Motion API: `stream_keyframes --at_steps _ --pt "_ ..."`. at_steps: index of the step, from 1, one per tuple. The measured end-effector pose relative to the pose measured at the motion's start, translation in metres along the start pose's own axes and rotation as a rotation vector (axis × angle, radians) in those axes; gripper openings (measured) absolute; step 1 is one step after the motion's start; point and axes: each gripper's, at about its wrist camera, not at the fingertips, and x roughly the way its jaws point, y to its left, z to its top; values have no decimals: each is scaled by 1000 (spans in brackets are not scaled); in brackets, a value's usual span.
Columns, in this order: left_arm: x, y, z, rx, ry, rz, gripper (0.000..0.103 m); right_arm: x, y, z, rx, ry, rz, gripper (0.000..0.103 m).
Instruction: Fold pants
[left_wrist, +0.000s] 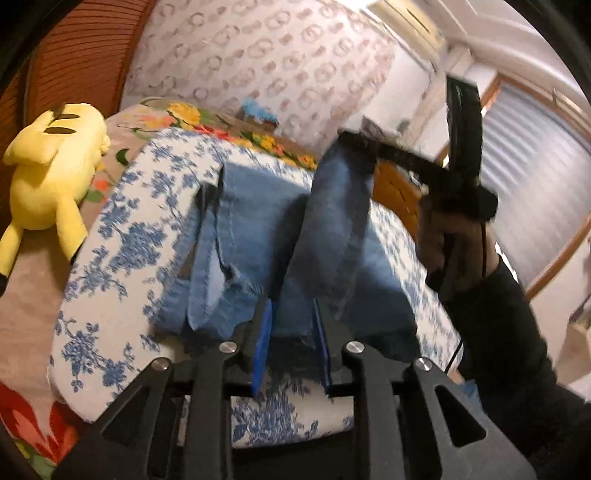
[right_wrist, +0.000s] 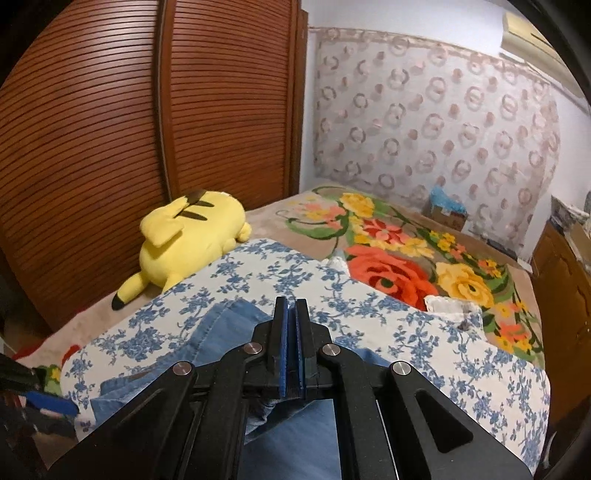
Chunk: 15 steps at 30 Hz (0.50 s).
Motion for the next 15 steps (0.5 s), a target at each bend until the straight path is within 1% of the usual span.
stream_keyframes --at_steps 1,4,6,10,11,12,14,15 --pt "1 -1 -3 10 3 15 27 1 -2 -1 2 3 -7 1" --pt "-1 -5 -8 46 -8 79 35 2 -6 -4 6 12 -6 1" --pt "-3 -6 -8 67 -11 93 37 2 -5 -6 2 15 -5 1" --pt "-7 -10 -5 82 -26 96 37 -1 0 -3 -6 0 1 2" --pt "-8 -12 -5 85 -27 99 37 -2 1 -2 -3 -5 11 6" --pt "-8 -13 -4 88 -30 104 37 -4 1 -1 1 -6 21 18" --pt "-7 -15 -3 95 -29 105 37 -9 3 -1 2 1 47 35" --pt "-5 -17 -3 98 -27 104 37 -13 3 -2 1 2 45 36"
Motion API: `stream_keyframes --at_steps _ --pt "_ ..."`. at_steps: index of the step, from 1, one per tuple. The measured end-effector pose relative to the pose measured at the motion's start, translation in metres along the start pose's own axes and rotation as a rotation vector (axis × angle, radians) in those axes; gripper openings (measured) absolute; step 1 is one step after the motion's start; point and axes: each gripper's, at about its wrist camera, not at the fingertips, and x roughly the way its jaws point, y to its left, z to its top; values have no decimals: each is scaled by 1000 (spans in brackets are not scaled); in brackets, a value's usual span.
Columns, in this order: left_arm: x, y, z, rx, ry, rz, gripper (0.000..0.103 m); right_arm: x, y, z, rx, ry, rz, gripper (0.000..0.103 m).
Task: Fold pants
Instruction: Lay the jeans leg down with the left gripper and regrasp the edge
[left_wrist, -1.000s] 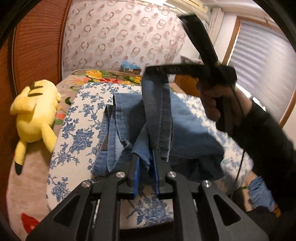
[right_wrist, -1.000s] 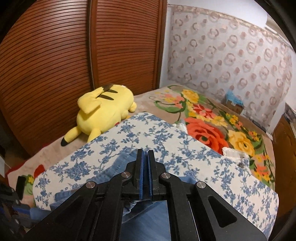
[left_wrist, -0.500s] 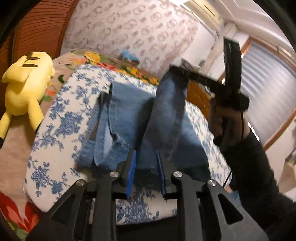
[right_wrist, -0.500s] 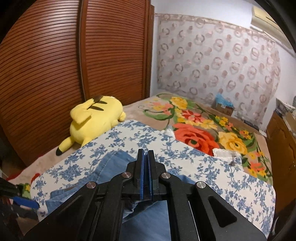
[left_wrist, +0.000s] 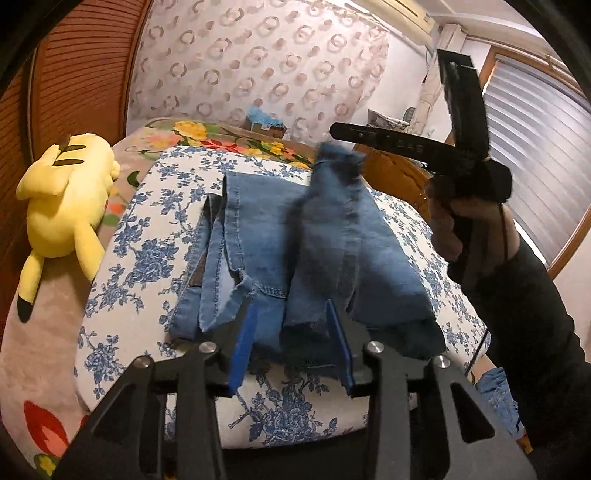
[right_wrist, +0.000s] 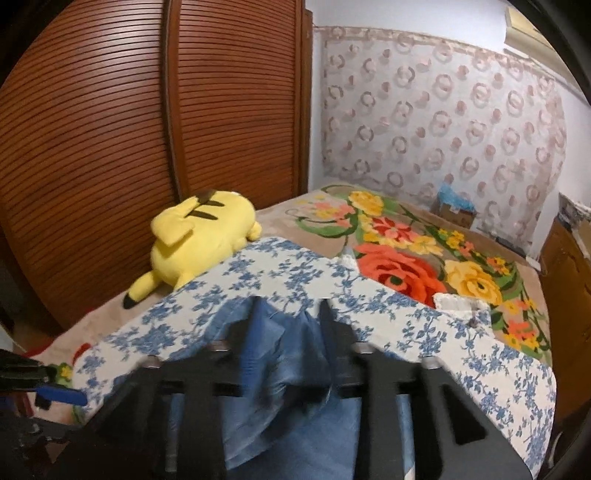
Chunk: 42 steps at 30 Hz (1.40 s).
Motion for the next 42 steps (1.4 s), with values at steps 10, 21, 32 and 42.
stream_keyframes --at_steps 10,21,32,42 --pt "33 -15 -1 49 53 14 37 -58 -10 -56 21 32 -69 37" --pt "55 1 0 55 53 124 37 -80 -3 -161 69 162 -69 37" --pt "64 -7 7 182 -13 166 37 -91 10 -188 74 188 -59 37" --pt "44 -7 6 183 -71 152 0 -108 -2 -180 75 109 -56 1"
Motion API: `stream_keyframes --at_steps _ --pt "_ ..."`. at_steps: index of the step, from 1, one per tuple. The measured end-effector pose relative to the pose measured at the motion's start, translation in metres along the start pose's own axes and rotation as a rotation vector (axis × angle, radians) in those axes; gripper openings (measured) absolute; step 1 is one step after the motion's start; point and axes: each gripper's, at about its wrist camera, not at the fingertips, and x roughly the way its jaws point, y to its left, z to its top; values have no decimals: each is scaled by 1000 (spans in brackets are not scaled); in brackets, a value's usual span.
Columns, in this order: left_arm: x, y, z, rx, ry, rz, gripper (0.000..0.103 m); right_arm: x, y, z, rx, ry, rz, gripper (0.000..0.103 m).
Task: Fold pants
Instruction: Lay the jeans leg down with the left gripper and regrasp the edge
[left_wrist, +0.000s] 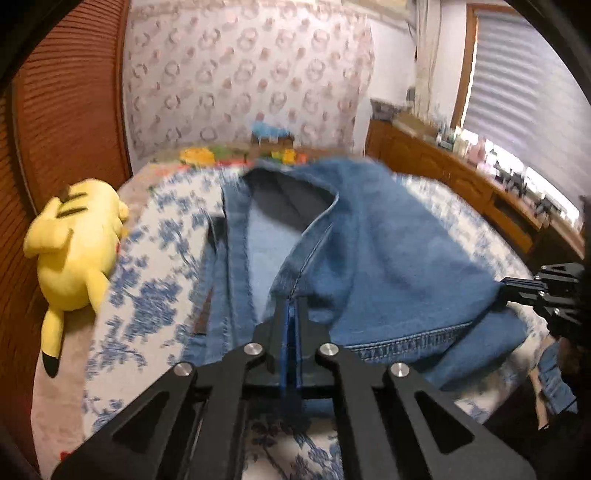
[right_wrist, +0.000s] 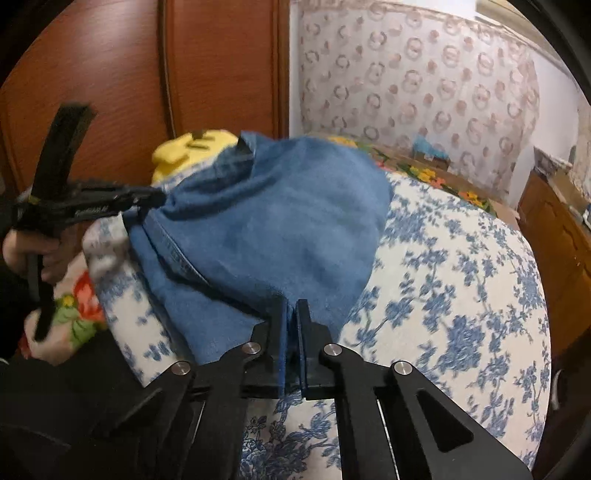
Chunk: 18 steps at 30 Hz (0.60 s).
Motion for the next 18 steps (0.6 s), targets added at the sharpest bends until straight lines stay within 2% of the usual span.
stream_keyframes --at_steps 4,7,12,13,15,18 --pt "-40 9 8 -41 -74 4 0 -28 -15 8 43 -31 32 0" --pt "-47 14 7 -40 -76 31 0 -42 -18 8 72 -41 75 0" --pt "-32 5 5 -8 -29 17 2 -37 -10 -1 62 -26 44 1" --pt "-27 0 5 2 -19 16 6 -34 -10 -1 63 -24 37 3" --pt "-15 -10 5 28 9 1 15 -23 -7 -3 66 -17 22 27" --pt "10 -21 9 77 43 8 17 -10 -5 -5 78 -8 26 32"
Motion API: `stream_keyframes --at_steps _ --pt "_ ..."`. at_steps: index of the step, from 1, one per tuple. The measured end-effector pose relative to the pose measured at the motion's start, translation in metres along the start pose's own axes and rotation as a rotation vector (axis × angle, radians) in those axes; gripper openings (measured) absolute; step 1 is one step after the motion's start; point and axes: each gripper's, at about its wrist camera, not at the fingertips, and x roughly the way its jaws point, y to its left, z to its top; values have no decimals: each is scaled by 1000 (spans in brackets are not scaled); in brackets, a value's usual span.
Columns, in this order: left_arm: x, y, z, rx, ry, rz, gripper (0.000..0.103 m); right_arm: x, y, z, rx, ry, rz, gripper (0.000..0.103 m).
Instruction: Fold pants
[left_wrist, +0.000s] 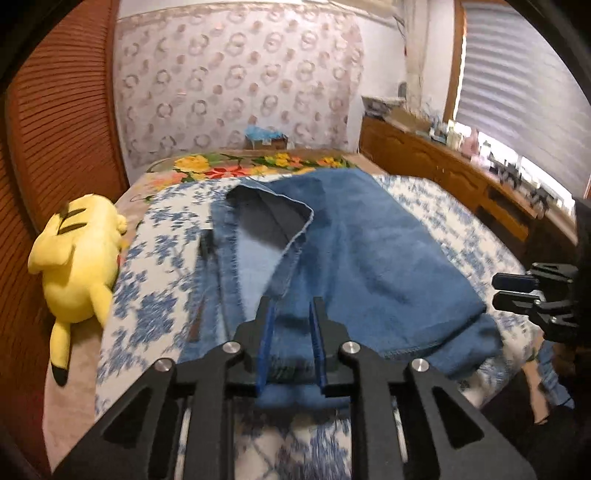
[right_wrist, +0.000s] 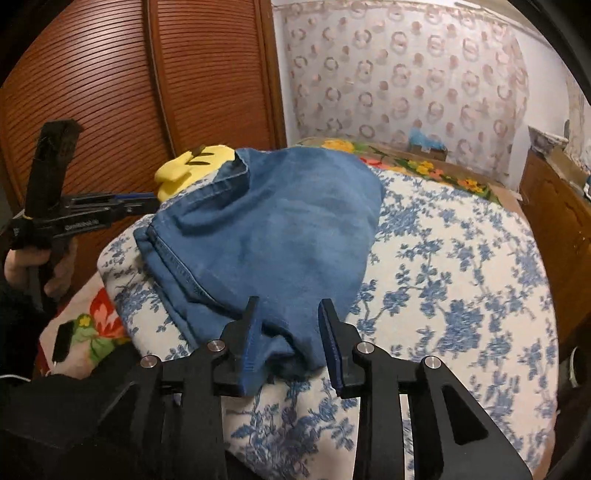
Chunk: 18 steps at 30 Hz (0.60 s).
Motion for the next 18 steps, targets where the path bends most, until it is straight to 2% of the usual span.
stream_keyframes --at_steps 4,8,11,14,18 --pt "36 -2 11 49 63 41 19 11 1 -3 0 8 -13 33" --pt "51 3 17 76 79 86 20 15 1 -6 6 6 -5 33" --pt "59 9 20 77 95 81 21 17 1 -9 10 9 2 33" --pt "72 15 18 75 158 49 21 18 -1 -11 18 8 4 33" --pt "68 14 13 60 144 30 22 20 -5 -13 34 5 7 33"
